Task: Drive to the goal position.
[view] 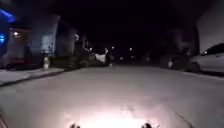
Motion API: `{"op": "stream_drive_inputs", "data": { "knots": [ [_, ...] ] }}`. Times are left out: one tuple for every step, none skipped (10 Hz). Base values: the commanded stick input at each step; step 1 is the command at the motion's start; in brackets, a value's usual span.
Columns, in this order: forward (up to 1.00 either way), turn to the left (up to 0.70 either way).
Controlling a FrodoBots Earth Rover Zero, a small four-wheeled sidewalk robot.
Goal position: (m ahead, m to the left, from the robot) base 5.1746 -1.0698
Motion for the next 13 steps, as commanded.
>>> {"op": "stream_drive_inputs", "data": {
  "knots": [
    [0.85,0.0],
    [0.85,0.0],
    [0.85,0.0],
    [0.85,0.0],
    [0.85,0.0],
    [0.85,-0.12],
    [0.85,-0.26],
    [0.85,-0.34],
    [0.85,-0.34],
    [0.85,-0.34],
    [0.85,-0.34],
    [0.85,-0.12],
    [0.85,0.0]
  ]
}}
